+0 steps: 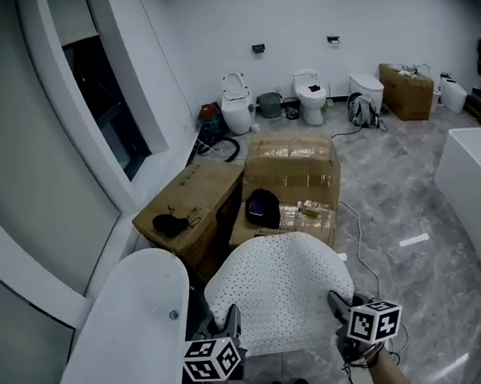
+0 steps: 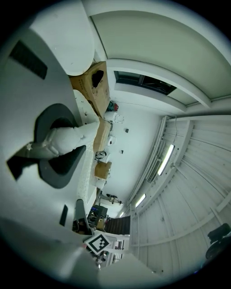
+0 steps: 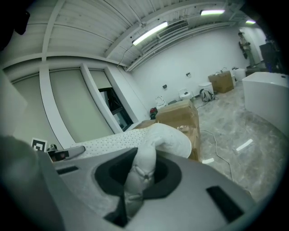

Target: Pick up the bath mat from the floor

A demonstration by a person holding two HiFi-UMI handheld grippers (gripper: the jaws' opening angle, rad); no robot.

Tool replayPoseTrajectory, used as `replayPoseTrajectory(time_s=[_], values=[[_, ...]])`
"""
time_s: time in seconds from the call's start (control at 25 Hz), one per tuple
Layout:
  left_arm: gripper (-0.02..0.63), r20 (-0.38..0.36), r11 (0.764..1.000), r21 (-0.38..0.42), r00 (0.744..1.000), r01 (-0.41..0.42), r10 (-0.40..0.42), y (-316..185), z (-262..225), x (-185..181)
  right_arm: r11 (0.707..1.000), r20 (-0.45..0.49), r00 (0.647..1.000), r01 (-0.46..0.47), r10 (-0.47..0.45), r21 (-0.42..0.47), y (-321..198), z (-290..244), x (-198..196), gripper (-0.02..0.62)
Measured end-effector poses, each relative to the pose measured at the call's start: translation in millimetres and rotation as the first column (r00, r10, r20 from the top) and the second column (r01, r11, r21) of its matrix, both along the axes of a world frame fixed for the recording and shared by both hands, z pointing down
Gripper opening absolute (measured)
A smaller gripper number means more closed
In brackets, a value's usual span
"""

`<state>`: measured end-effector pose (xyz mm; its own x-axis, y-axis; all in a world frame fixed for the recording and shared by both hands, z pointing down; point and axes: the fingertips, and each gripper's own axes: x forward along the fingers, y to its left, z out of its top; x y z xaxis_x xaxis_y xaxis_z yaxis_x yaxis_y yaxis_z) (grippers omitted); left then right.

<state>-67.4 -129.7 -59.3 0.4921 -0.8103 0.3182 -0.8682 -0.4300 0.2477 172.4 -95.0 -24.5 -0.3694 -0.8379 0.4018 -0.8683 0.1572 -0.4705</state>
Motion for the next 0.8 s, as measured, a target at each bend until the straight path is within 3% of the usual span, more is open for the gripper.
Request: replayPoseTrajectory(time_s=[0.36, 0.8], values=[[0.023, 0.001, 0.998, 0.052, 1.0, -0.02, 0.02, -13, -26, -17, 0.999, -0.034, 0.999, -0.02, 0.021, 0.042, -10, -27, -18, 0.031], [0.025, -0.021, 0.997, 0.069, 0.999, -0.045, 0.047, -21, -24, -27, 0.998, -0.078, 0.996, -0.041, 0.045, 0.05, -13, -30, -33, 0.029]])
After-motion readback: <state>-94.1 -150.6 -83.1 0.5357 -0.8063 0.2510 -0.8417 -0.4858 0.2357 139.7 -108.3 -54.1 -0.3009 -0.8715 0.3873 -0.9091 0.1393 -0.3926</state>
